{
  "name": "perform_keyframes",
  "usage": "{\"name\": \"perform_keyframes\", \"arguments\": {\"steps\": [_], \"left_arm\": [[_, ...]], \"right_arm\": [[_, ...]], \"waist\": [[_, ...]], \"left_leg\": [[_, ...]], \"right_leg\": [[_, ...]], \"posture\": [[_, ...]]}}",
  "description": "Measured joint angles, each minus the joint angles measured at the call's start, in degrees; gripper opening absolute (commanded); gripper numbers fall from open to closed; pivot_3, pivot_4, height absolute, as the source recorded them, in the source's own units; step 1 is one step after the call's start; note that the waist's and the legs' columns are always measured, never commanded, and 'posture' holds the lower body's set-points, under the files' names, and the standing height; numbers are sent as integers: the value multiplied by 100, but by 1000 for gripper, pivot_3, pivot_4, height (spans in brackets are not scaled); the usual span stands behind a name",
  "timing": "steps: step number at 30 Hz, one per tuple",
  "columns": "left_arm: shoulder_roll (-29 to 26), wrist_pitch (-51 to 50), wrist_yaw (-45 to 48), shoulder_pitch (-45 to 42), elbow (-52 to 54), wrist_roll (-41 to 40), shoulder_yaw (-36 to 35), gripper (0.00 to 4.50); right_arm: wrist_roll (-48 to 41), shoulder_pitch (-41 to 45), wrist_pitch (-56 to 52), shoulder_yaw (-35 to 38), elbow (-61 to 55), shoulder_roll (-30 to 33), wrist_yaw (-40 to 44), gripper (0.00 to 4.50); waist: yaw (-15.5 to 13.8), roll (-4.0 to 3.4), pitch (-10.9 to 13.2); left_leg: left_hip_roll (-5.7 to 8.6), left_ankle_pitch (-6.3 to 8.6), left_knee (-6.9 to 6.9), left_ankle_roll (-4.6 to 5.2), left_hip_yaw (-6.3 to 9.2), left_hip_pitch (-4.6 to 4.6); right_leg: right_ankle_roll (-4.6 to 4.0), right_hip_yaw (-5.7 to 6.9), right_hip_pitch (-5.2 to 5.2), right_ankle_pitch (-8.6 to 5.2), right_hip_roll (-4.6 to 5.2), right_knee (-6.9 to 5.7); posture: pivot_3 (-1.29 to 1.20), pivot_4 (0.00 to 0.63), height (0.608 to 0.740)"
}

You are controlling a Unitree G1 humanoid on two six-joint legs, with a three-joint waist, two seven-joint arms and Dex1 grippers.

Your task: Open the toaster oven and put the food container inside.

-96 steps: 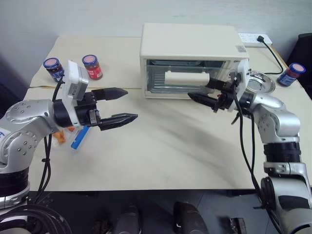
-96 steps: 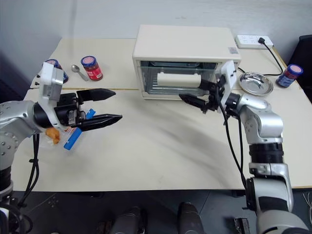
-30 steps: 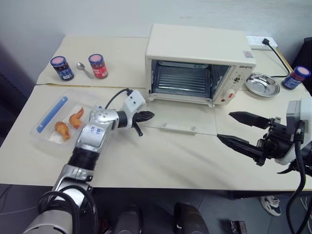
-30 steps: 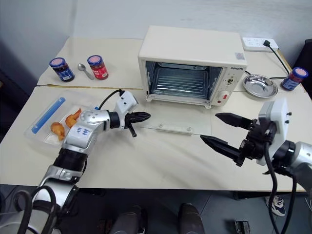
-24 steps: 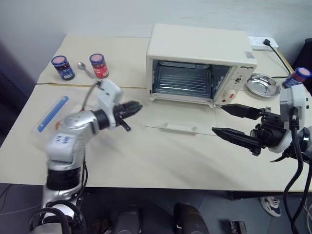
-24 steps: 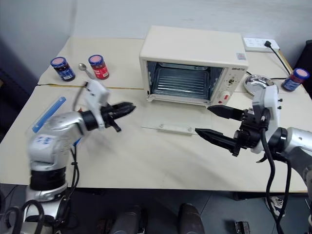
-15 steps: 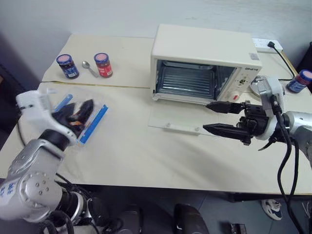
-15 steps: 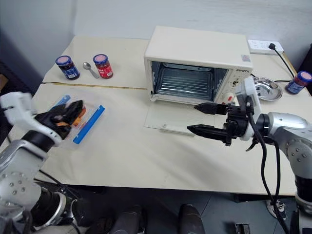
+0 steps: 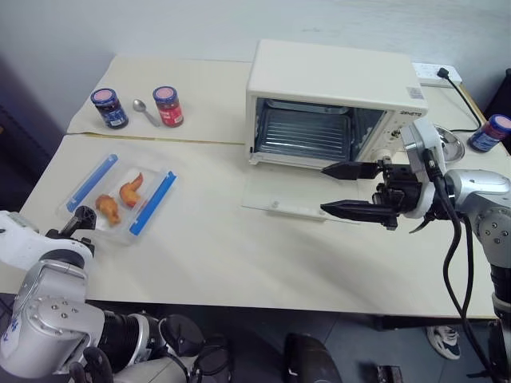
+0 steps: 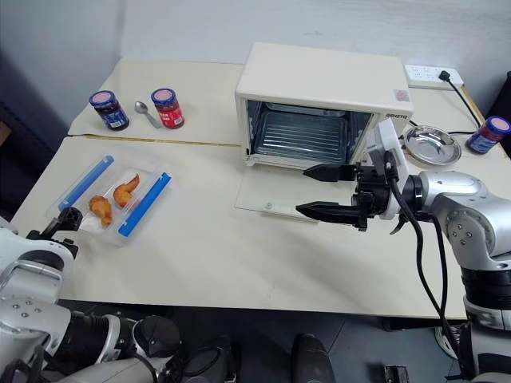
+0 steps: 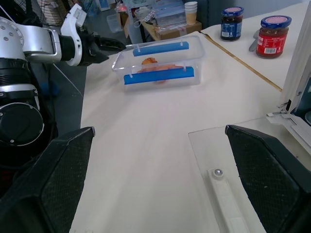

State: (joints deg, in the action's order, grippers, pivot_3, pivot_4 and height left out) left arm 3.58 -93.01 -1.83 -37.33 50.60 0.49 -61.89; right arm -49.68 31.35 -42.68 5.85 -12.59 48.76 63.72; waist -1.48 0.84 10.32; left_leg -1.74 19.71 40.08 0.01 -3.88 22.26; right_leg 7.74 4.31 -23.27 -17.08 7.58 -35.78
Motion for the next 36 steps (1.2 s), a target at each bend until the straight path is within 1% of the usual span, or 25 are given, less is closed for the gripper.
{"name": "perform_keyframes", "arguments": {"steps": [3,6,7,10,12,13,15,17,19,20,23,25,27,28,30,34,35,36], "left_arm": [[-9,2,-277,-443,-582,268,-257,3902],[-13,3,-493,-543,-989,505,-446,3050],[-16,3,-532,-600,-1088,560,-448,2650],[-73,3,-564,-672,-1153,615,-408,1857],[-168,17,-556,-727,-1235,619,-309,1475],[-179,20,-572,-733,-1256,648,-311,1371],[-236,18,-556,-707,-1320,663,-276,1319],[-405,11,-521,-624,-1466,661,-132,1319],[-786,2,-374,-363,-1716,619,182,1319],[-877,2,-338,-312,-1781,600,239,1319],[-1463,-6,-5,33,-2096,413,659,1319],[-2021,-12,446,262,-2338,89,1097,1319],[-2420,-12,808,344,-2443,-222,1424,1319],[-2825,-12,1222,393,-2516,-565,1742,1319],[-3333,-8,1790,364,-2631,-1059,2117,1319],[-3830,6,2711,83,-2852,-1924,2832,1319],[-3917,23,2944,-13,-2921,-2167,3081,1319],[-3936,36,3019,-37,-2928,-2249,3161,1319]], "right_arm": [[-58,-244,-19,159,-237,-16,-150,4500],[-120,-393,-53,329,-390,-16,-293,4500],[-134,-434,-79,401,-418,-15,-340,4500],[-199,-550,-129,511,-531,-14,-445,4500],[-236,-592,-142,595,-553,-13,-500,4500],[-242,-596,-142,599,-560,-13,-509,4500],[-252,-680,-146,628,-625,-12,-557,4500],[-261,-752,-178,642,-674,-11,-617,4500],[-270,-836,-234,729,-739,13,-672,4500],[-273,-852,-237,764,-742,20,-682,4500],[-311,-978,-275,868,-761,109,-717,4500],[-398,-1124,-408,999,-770,127,-774,4500],[-531,-1196,-534,1091,-771,132,-829,4500],[-615,-1336,-617,1215,-799,158,-854,4500],[-597,-1573,-613,1359,-888,230,-902,4500],[-498,-2005,-541,1517,-1030,227,-1086,4500],[-495,-2110,-509,1542,-1070,208,-1158,4500],[-495,-2133,-504,1544,-1090,200,-1178,4500]], "waist": [[-7,0,0],[-1,3,2],[1,5,3],[11,7,2],[23,7,2],[30,7,2],[19,7,2],[19,7,2],[29,6,2],[28,7,2],[21,8,2],[6,14,4],[-14,17,3],[-20,25,5],[-15,26,4],[10,26,4],[12,25,4],[19,25,5]], "left_leg": [[2,0,-1,0,0,1],[1,2,-3,0,0,2],[1,2,-4,0,0,3],[-1,3,-7,-2,-3,1],[-2,3,-7,-3,-7,-1],[-2,3,-8,-3,-10,-4],[-3,3,-10,-5,-10,-4],[-3,3,-10,-5,-12,-4],[-4,3,-10,-6,-15,-5],[-4,3,-10,-6,-15,-4],[-5,3,-9,-6,-12,-2],[-4,3,-8,-6,-10,2],[0,3,-5,-5,-4,3],[-1,3,-4,-5,0,6],[0,4,-6,-5,0,6],[-1,4,-8,-5,-6,4],[-1,4,-8,-5,-8,3],[-2,3,-9,-5,-8,3]], "right_leg": [[0,1,0,0,1,1],[0,0,-5,0,1,2],[0,-1,-7,0,1,1],[0,-2,-9,0,1,0],[0,-5,-10,0,0,0],[0,-8,-10,0,0,0],[0,-7,-13,0,-1,-4],[-1,-9,-13,0,-1,-5],[-1,-11,-18,-1,-2,-8],[-1,-11,-19,-1,-2,-9],[-2,-10,-20,-1,-2,-9],[-3,-10,-20,-1,-1,-9],[-4,-7,-18,0,5,-9],[-5,-4,-18,0,4,-8],[-5,-5,-18,0,5,-6],[-5,-6,-19,0,0,-4],[-5,-7,-19,0,-1,-6],[-5,-8,-19,0,-3,-5]], "posture": [[0,150,740],[0,150,740],[0,150,740],[0,150,740],[0,150,740],[0,150,740],[0,150,740],[0,150,740],[0,150,740],[0,150,740],[0,150,740],[0,150,740],[0,150,740],[0,150,740],[0,150,740],[0,150,740],[0,150,740],[0,150,740]]}}
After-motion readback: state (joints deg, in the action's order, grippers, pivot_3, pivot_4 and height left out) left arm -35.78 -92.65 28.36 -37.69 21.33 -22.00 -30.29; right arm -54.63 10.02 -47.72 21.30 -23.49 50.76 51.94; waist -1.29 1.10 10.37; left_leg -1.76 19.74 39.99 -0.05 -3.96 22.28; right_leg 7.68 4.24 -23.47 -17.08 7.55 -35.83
